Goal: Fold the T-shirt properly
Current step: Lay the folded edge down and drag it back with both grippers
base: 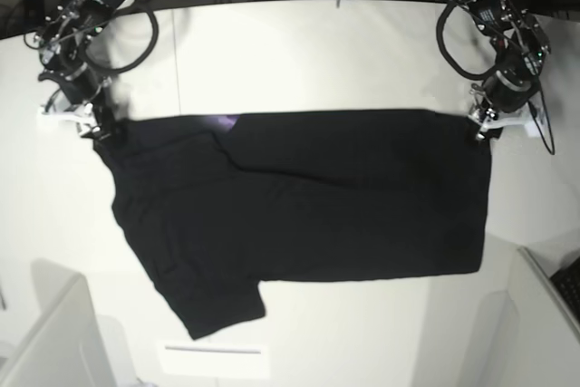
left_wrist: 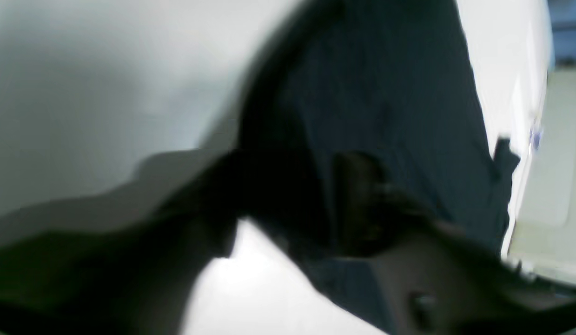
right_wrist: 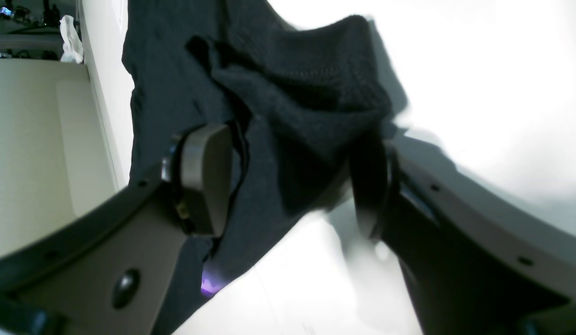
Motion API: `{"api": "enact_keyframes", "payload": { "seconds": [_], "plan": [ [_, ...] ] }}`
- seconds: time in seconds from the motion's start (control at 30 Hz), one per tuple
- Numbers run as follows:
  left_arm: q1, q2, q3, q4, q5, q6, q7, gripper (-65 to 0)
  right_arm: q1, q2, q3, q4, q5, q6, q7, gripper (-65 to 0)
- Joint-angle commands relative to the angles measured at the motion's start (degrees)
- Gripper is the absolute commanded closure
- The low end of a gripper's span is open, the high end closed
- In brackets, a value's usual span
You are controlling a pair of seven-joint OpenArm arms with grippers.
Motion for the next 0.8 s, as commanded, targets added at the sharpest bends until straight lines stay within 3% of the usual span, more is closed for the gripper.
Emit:
{"api": "enact_keyframes", "payload": {
  "seconds": [0.0,0.1,0.17,0.23,0.47,0.77],
  "plan": [
    [-0.1,-0.6,-0.3,0.5,0.0,0.2,0.1,-16.9,0.1,0.2,-1.0,-0.1,-3.1,-1.5,-1.2,-35.0],
    [-1.0,-0.6,-0.4,-0.4,0.1,0.2,0.1,0.0,0.0,0.2,-1.3,-0.1,-3.1,-1.5,1.0,-18.8],
    [-1.0,-0.6,-0.4,-0.9,0.1,0.2,0.1,0.0,-0.1,0.2,-1.3,-0.1,-2.9,-1.3,1.4,-8.1],
    [-0.9,-0.6,-0.4,-0.9,0.1,0.2,0.1,0.0,-0.2,0.2,-1.3,-0.1,-2.8,-1.3,1.1,-1.5],
    [5.6,-1.0,-0.3,6.8,0.1,0.1,0.2,0.0,-4.3,0.1,-1.5,5.4,-2.8,-1.5,0.5,0.0],
    [19.2,-1.8,-0.5,16.8,-0.4,-0.1,0.3,0.0,-11.7,-1.5,3.6,15.2,-2.7,-1.5,-10.4,0.0]
  ]
}}
